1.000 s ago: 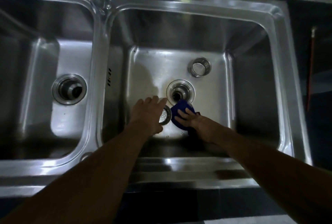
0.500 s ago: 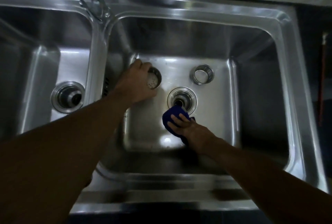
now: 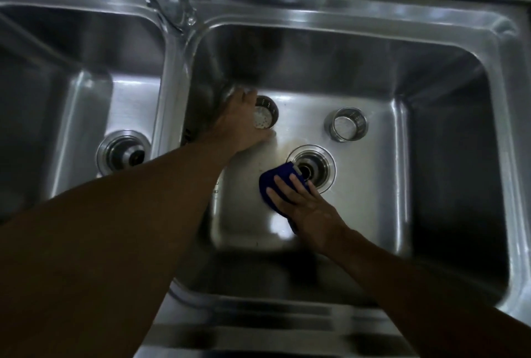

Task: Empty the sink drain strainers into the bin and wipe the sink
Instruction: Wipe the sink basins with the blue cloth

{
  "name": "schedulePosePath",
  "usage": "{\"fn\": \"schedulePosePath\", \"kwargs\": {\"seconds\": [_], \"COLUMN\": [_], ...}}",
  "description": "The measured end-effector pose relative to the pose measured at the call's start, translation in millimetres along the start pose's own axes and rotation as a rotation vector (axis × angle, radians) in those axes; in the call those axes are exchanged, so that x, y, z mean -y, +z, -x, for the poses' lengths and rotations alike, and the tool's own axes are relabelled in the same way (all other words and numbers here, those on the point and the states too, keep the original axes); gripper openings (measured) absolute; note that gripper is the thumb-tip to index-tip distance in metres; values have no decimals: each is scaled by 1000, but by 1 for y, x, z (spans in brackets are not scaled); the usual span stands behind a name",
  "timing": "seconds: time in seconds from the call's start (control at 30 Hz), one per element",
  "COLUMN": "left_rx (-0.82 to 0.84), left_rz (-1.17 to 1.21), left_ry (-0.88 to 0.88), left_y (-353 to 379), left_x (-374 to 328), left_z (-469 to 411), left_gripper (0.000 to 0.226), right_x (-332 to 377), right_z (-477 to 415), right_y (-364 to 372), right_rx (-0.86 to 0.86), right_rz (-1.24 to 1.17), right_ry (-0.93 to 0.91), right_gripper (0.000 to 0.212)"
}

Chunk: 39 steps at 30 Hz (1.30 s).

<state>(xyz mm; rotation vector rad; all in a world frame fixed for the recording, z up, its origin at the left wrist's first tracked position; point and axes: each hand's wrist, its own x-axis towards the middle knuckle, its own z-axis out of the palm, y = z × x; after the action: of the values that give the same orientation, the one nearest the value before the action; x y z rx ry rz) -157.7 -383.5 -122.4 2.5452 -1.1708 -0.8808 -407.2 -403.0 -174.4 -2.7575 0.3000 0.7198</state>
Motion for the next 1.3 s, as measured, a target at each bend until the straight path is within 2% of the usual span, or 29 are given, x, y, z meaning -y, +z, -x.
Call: {"fn": "schedulePosePath", "kwargs": {"seconds": [0.07,0.2,0.27,0.37,0.43,0.5,0.57,0.67,0.77,0.93,1.07,1.13,1.2,1.3], "left_rx": [9,-245,-314,-335,-325,-356,-386,-414,-411,-415,-403,-400,-402,-395], "left_rz": [-42,-256,-347,-336,-236,-141,-82,-87,-110,-97,-104,-106,-102,-85], "left_ry": [32,391,515,440,357,325,337,364,362,371,370,371,369,367], "left_y": [-16,-58,-70,-66,-57,-50,-49,-47,-47,-48,-50,-51,-51,-51], "left_x": [-2,1,12,39,50,53,54,58,59,59,57,56,56,56], "left_z": [13,63,93,131,148,151,147,142,140,137,140,141,141,140], "left_gripper": [101,57,48,48,51,51,50,50,50,47,47,46,46,49], "right_x": [-2,-13,-15,-13,-10,-8,-7,0,12,19,53,53,38,26], "right_z": [2,18,27,30,24,11,-7,-37,-54,-45,-24,-27,-41,-66], "right_y": [-3,-11,-22,-45,-53,-58,-61,-50,-39,-34,-18,-14,-17,-24], "right_rx": [11,-32,-89,-322,-529,-622,-574,-355,-363,-251,-130,-100,-76,-152], "right_rz": [-31,-101,-268,-592,-594,-589,-574,-370,-383,-221,-215,-97,107,129], "right_ry": [-24,-92,-84,44,139,243,322,365,378,64,-402,-576,-621,-423], "right_gripper": [87,80,72,68,66,67,67,67,68,55,48,48,62,68]}}
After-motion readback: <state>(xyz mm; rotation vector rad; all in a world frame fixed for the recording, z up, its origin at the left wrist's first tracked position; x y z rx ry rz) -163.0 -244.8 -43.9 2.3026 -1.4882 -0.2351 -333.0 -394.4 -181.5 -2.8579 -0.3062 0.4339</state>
